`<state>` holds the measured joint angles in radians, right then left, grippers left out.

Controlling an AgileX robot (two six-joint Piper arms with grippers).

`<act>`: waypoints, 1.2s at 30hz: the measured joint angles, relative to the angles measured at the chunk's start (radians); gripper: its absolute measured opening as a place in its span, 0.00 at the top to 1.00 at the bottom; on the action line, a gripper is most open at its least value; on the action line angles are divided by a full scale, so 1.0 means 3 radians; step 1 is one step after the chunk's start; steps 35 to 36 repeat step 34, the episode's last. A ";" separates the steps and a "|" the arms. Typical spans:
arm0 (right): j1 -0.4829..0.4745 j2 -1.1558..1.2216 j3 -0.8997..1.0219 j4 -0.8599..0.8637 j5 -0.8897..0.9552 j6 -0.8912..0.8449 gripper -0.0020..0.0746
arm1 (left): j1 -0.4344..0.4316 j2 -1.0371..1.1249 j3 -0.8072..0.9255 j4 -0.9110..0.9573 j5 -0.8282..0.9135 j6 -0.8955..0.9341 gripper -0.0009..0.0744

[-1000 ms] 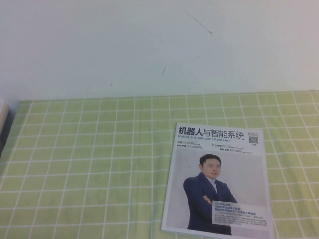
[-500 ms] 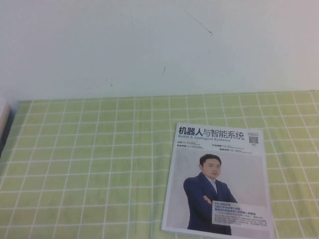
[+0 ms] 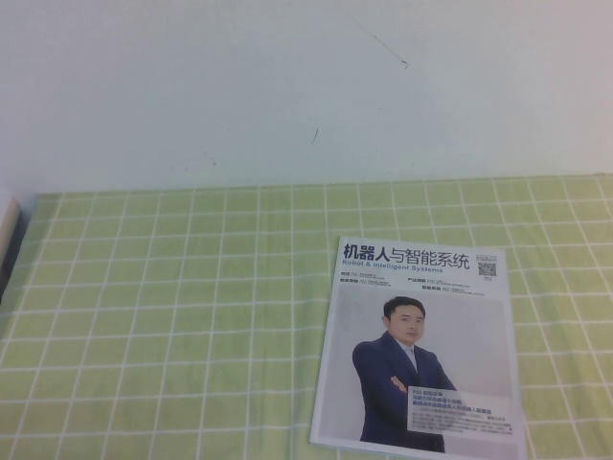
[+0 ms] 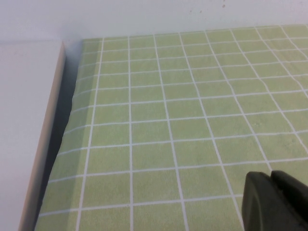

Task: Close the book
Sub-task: 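Close the open booklet and leave it lying on the table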

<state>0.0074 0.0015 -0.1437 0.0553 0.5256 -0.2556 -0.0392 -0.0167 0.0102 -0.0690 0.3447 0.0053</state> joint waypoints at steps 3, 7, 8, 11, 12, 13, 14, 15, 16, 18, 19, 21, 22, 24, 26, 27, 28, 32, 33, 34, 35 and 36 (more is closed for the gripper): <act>-0.0188 -0.0045 0.0170 -0.0065 -0.0254 0.0000 0.98 | 0.0000 0.0000 0.0000 0.0000 0.0000 0.0000 0.99; -0.0267 -0.0045 0.0437 -0.0184 -0.0637 0.0000 0.98 | 0.0000 0.0000 0.0000 0.0000 0.0000 0.0000 0.99; -0.0267 -0.0045 0.0511 -0.0204 -0.0696 0.0000 0.98 | 0.0000 0.0000 0.0000 0.0000 0.0000 0.0000 0.99; -0.0269 -0.0045 0.0560 -0.0224 -0.0642 0.0072 0.98 | 0.0000 0.0000 0.0000 0.0000 0.0000 -0.0018 0.99; -0.0269 -0.0045 0.0560 -0.0228 -0.0628 0.0096 0.98 | 0.0000 0.0000 0.0000 0.0000 0.0000 -0.0018 0.99; -0.0269 -0.0045 0.0553 -0.0228 -0.0620 0.0120 0.98 | 0.0000 0.0000 0.0000 0.0000 0.0000 -0.0018 0.99; -0.0269 -0.0045 0.0553 -0.0232 -0.0607 0.0152 0.98 | 0.0000 0.0000 0.0000 0.0000 0.0000 -0.0018 0.99; -0.0269 -0.0045 0.0553 -0.0232 -0.0600 0.0178 0.98 | 0.0000 0.0000 0.0000 0.0000 0.0000 -0.0018 0.99; -0.0269 -0.0045 0.0548 -0.0232 -0.0599 0.0239 0.98 | 0.0000 0.0000 0.0000 0.0000 0.0000 -0.0018 0.99; -0.0269 -0.0045 0.0548 -0.0232 -0.0585 0.0376 0.98 | 0.0000 0.0000 0.0000 0.0000 0.0000 -0.0018 0.99; -0.0269 -0.0045 0.0548 -0.0232 -0.0585 0.0424 0.98 | 0.0000 0.0000 0.0000 0.0000 0.0000 -0.0018 0.99; -0.0269 -0.0045 0.0548 -0.0232 -0.0580 0.0505 0.98 | 0.0000 0.0000 0.0000 0.0000 0.0000 -0.0018 0.99; -0.0269 -0.0045 0.0548 -0.0232 -0.0580 0.0536 0.98 | 0.0000 0.0000 0.0000 0.0000 0.0000 -0.0018 0.99; -0.0269 -0.0045 0.0548 -0.0232 -0.0580 0.0583 0.98 | 0.0000 0.0000 0.0000 0.0000 0.0000 -0.0036 0.99; -0.0269 -0.0045 0.0548 -0.0232 -0.0580 0.0588 0.98 | 0.0000 0.0000 0.0000 0.0000 0.0000 -0.0041 0.99; -0.0269 -0.0045 0.0548 -0.0232 -0.0580 0.0588 0.98 | 0.0000 0.0000 0.0000 0.0000 0.0000 -0.0041 0.99; -0.0255 -0.0045 0.0548 -0.0232 -0.0580 0.0588 0.98 | 0.0000 0.0000 0.0000 0.0000 0.0000 -0.0041 0.99; -0.0163 -0.0045 0.0548 -0.0232 -0.0580 0.0590 0.98 | 0.0000 0.0000 0.0000 0.0000 0.0000 -0.0048 0.99; -0.0154 -0.0045 0.0548 -0.0232 -0.0580 0.0590 0.98 | 0.0000 0.0000 0.0000 0.0000 0.0000 -0.0048 0.99; -0.0140 -0.0045 0.0548 -0.0232 -0.0580 0.0590 0.98 | 0.0000 0.0000 0.0000 0.0000 0.0000 -0.0048 0.99; -0.0140 -0.0045 0.0548 -0.0232 -0.0580 0.0590 0.98 | 0.0000 0.0000 0.0000 0.0000 0.0000 -0.0048 0.99; -0.0140 -0.0045 0.0548 -0.0232 -0.0580 0.0590 0.98 | 0.0000 0.0000 0.0000 0.0000 0.0000 -0.0048 0.99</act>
